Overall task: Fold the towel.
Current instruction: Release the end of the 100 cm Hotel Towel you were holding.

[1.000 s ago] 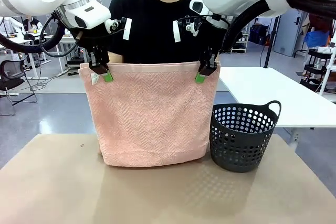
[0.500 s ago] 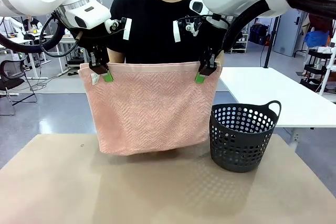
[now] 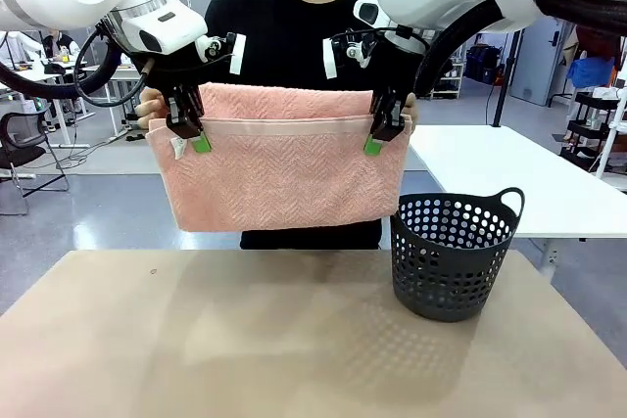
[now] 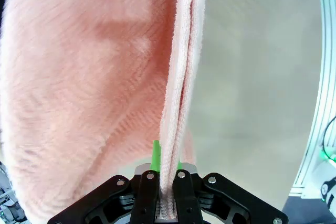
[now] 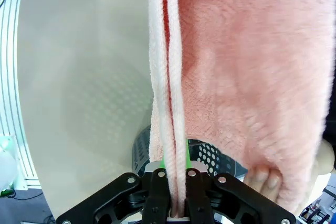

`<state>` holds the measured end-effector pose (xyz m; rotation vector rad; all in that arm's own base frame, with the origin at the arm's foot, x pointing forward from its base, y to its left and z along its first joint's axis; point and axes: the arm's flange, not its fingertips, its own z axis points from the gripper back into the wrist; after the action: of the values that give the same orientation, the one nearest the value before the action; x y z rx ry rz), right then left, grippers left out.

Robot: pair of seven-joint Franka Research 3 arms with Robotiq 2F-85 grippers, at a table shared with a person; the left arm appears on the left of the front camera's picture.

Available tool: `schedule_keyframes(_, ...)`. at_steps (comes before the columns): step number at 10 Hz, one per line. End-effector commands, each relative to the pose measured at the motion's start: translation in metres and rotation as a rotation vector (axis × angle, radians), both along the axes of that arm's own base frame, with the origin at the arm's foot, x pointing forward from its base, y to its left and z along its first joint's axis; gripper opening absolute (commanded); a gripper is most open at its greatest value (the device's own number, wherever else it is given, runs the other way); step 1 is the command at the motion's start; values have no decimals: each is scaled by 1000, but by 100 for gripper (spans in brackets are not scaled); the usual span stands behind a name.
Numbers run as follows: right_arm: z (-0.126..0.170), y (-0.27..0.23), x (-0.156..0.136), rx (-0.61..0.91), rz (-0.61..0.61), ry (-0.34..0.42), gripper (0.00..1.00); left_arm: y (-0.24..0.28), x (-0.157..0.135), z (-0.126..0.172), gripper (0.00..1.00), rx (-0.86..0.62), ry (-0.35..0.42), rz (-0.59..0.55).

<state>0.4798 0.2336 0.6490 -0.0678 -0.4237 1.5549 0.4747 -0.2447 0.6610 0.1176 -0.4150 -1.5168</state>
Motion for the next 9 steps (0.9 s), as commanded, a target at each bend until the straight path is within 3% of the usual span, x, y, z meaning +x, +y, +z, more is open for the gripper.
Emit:
schedule_keyframes(1,1,-1,0,-1,0,-3,0,1,0,1,0,-2,-3,2)
schedule_keyframes(9,1,-1,0,-1,0,-3,0,1,0,1,0,-2,-3,2)
